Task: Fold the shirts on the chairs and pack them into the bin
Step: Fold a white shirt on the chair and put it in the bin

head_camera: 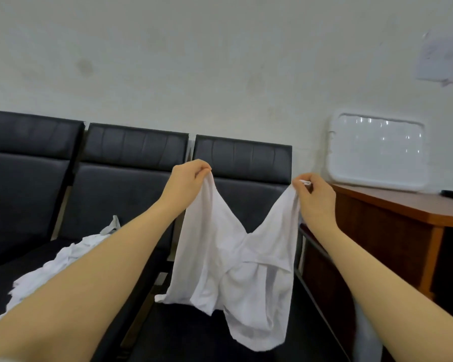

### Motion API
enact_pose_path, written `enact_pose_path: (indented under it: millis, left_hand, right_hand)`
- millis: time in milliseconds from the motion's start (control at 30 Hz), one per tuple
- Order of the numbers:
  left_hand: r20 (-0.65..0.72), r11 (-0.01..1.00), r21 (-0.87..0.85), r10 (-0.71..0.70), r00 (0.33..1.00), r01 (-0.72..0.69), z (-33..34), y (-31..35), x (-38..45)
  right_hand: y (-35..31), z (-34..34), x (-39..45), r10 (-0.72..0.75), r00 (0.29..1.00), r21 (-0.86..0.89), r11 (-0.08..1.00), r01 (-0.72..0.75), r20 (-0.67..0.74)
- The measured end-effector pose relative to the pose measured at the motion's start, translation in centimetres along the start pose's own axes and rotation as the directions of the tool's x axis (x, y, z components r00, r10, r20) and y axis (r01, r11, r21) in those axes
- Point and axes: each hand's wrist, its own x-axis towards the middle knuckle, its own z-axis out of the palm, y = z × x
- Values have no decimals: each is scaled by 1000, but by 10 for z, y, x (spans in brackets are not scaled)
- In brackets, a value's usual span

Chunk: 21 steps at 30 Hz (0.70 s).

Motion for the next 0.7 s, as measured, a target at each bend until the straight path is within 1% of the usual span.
enact_pose_path:
  millis: [167,233,300,333,400,467,533,600,633,700]
  left_hand:
    - [5,977,-182,-113,994,112,-1,4,6]
    - [31,979,-184,-87,996,91,0,0,6]
    - [112,996,-92,7,994,3,3,-9,5]
    - [172,999,-5,38,984,-37,4,-15,4]
    - [305,977,192,32,952,-94,5,-26,1]
    - [417,939,319,-16,909,-130,4,-33,-5]
    - [485,879,427,-24,874,-213,5,-39,-11]
    - [498,806,521,-20,867,-281,8,-48,-18]
    - [480,785,551,-22,877,-282,10,-53,-21]
    - [401,781,577,-19,916,-237,15,-60,-26]
  right_hand:
    - [-3,-3,9,-5,1000,14,1000,5,10]
    - [-2,-5,10,3,999,7,1000,-3,39]
    - [5,-7,9,3,996,-58,998,2,89]
    - [10,-8,8,6,994,-93,996,4,112]
    - [20,-8,5,43,990,-141,990,-24,136]
    - [29,-7,2,79,987,-196,979,-50,139]
    - [37,-4,0,109,982,-292,955,-60,155]
    - [43,-3,-5,187,962,-416,905,-92,196]
    - [45,-3,-9,220,950,-472,876,-94,220]
    - [52,-3,-16,251,931,-560,826,-63,264]
